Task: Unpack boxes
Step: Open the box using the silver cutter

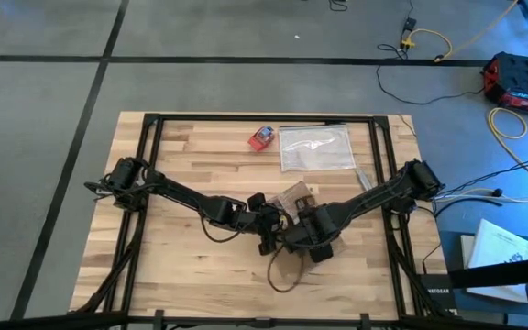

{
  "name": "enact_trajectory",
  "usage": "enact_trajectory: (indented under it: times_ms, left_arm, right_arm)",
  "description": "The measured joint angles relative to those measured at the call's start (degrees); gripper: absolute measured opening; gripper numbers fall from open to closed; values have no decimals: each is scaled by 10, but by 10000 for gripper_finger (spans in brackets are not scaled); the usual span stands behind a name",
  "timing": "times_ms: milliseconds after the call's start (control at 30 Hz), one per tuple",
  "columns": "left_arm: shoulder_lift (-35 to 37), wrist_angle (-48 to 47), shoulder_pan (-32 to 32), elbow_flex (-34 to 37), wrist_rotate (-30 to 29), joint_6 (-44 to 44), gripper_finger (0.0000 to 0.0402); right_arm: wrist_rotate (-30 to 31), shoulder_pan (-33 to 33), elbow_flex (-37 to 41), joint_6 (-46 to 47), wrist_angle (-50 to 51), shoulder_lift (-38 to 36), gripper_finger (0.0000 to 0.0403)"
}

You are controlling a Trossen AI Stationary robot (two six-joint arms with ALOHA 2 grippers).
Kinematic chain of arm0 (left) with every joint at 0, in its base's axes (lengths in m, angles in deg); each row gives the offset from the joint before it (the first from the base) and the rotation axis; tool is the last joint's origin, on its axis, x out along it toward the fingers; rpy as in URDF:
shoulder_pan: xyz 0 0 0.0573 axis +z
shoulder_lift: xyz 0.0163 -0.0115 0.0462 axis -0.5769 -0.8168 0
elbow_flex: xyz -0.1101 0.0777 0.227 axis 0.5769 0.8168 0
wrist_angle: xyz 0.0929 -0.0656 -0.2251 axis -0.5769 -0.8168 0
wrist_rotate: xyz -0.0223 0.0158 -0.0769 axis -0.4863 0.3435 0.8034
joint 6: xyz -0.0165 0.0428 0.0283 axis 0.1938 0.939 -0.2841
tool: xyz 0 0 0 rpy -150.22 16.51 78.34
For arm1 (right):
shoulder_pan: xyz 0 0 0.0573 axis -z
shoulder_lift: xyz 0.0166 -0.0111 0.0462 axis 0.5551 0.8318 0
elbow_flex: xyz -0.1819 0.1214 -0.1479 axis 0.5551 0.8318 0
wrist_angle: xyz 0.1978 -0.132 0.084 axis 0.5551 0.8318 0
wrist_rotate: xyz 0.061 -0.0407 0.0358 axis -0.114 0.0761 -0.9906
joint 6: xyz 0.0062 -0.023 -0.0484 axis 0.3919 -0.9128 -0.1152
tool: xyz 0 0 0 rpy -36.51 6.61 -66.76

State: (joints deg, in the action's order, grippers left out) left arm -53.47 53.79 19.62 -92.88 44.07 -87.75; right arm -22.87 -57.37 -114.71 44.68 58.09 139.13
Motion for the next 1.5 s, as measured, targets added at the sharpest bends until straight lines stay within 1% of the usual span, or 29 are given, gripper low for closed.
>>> enact_trajectory:
  times_ms: [67,300,500,667,800,933,1000,1233,1500]
  left_arm:
    - [0,1,2,0,0,-7,234]
    - [0,2,2,0,0,10,234]
    - [0,4,2,0,0,26,234]
    - [0,4,2,0,0,35,234]
    - [0,4,2,0,0,35,234]
    - [0,4,2,0,-1,37,234]
    - [0,4,1,0,-1,37,234]
    - [0,21,1,-1,-4,36,234]
    - [-1,32,0,0,2,44,234]
  right_arm:
    - [-10,-7,0,97,5,0,182]
    - [-22,-51,0,297,-51,0,182]
    - [9,-68,0,365,-71,0,182]
    - [31,-68,0,367,-77,18,182]
    - [49,-67,0,336,-75,39,182]
    - [77,-69,-2,331,-60,47,182]
    - [100,-68,-1,338,-29,47,182]
    - [117,-71,-2,368,52,47,182]
    - [190,-88,-66,389,152,44,182]
